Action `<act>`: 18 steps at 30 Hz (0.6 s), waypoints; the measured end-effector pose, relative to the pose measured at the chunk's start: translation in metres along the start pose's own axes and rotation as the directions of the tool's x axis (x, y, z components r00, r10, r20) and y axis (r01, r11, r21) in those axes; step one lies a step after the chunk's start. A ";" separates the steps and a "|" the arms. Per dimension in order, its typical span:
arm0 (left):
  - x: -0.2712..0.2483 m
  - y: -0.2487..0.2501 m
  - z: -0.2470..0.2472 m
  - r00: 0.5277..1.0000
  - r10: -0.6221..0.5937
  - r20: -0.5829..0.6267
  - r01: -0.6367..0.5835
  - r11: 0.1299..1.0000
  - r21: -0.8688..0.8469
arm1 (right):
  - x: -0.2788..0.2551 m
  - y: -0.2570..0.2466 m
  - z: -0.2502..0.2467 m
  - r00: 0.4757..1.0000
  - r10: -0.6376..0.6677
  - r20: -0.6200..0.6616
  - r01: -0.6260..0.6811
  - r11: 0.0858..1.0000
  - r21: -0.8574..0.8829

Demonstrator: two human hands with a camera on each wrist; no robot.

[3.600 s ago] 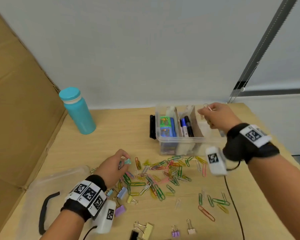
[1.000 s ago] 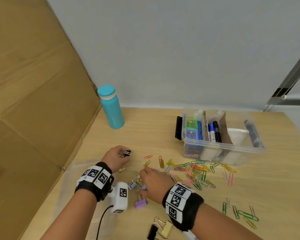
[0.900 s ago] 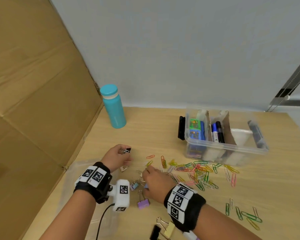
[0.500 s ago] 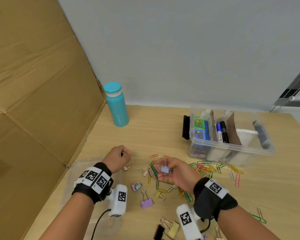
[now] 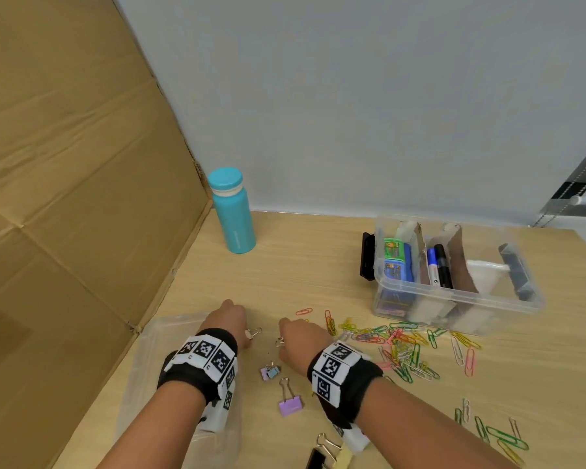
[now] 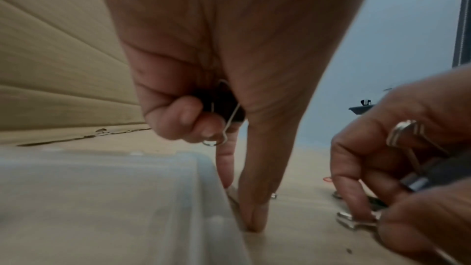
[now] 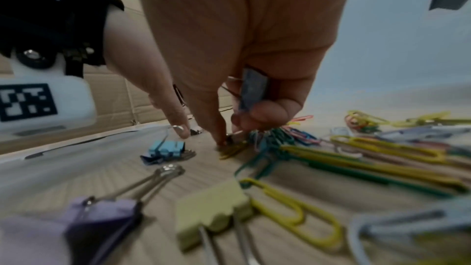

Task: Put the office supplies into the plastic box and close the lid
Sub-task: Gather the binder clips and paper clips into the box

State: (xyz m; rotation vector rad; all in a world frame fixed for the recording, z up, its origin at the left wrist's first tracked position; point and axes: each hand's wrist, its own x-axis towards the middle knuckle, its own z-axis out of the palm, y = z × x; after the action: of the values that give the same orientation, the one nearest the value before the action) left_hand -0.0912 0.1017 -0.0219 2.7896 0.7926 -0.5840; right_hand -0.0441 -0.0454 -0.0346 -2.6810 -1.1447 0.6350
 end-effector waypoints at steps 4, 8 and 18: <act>0.000 0.003 0.001 1.000 0.010 0.018 -0.010 1.000 -0.017 | -0.005 0.006 -0.001 1.000 0.000 0.014 0.000 1.000 -0.023; -0.005 0.011 -0.001 0.997 0.080 0.021 -0.077 0.988 -0.134 | -0.016 0.014 -0.006 0.999 -0.043 0.030 0.047 0.987 -0.153; -0.022 0.054 -0.022 0.900 0.357 -0.250 -0.435 0.695 -0.573 | -0.069 0.058 -0.033 0.989 0.050 -0.137 0.006 0.925 0.380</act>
State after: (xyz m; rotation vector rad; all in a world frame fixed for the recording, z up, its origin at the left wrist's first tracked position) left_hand -0.0727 0.0522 0.0107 2.2646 0.2815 -0.0452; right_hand -0.0347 -0.1347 -0.0001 -2.3668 -0.8534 0.5845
